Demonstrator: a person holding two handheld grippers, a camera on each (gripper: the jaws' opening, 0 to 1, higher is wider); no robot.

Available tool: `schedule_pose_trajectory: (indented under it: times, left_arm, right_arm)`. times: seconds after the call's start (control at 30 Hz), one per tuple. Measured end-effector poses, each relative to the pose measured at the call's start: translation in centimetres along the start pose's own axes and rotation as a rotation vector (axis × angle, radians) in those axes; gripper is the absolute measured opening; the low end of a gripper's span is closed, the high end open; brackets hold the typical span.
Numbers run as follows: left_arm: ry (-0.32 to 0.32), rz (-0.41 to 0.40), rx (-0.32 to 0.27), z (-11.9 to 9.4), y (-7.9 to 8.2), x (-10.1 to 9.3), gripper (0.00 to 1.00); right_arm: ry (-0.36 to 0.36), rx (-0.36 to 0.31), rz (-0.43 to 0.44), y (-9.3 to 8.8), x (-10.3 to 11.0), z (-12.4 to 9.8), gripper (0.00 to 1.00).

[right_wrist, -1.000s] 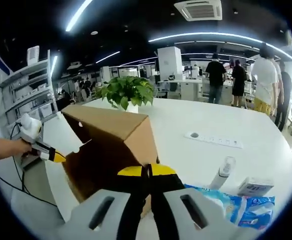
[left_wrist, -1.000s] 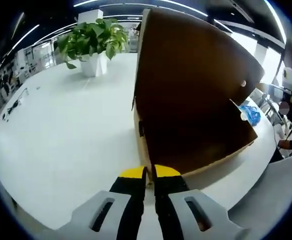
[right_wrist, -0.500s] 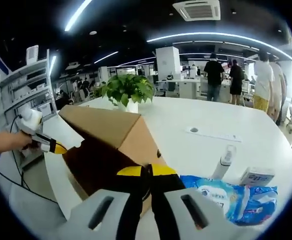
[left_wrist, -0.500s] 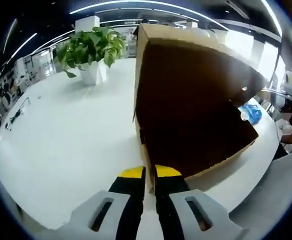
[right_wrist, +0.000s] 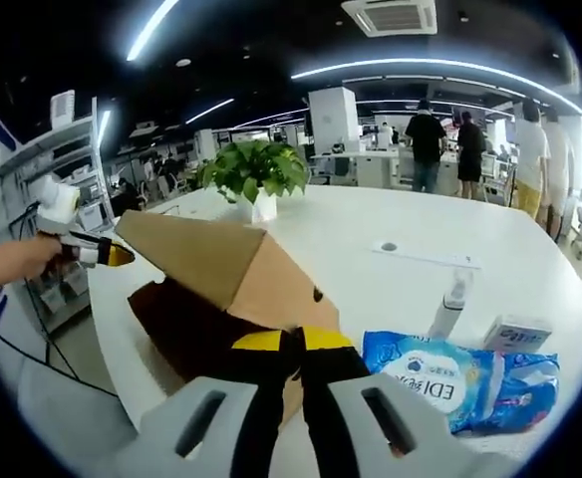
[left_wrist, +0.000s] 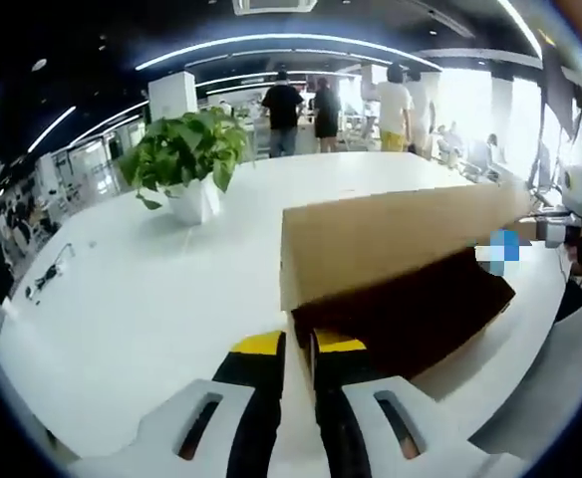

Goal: Operate the shoe box by opening the lid, removing the specified soft item, and placing it in the target area until the item is outside and the box remains undamaged.

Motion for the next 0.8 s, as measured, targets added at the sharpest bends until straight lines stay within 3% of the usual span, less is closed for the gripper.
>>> schedule_pose_trajectory:
  times: [0.17, 0.63, 0.8]
  left_arm:
    - [-0.023, 0.023, -0.023, -0.3, 0.0, -0.1, 0.08]
    - [-0.075, 0.068, 0.046, -0.5, -2.2, -0.7, 0.13]
    - [-0.087, 0.080, 0.064, -0.5, -3.0, -1.0, 0.15]
  right_arm:
    - [0.004, 0.013, -0.014, -0.8, 0.2, -0.2, 0.03]
    - [0.038, 0.055, -0.032, -3.5, 0.8, -0.7, 0.00]
    - [0.088, 0.066, -0.108, -3.9, 1.5, -0.7, 0.09]
Point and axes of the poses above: the point that each gripper's makers call its tool centre point, and the gripper's own axes: z roughly forward along the fingers, x roughly to its left, y roughly out of its top, the point moved 9 cm from there along -z, roughly backward along the fingers, and after that the axes turned 2 degrees about y, right-handed, at the moved point
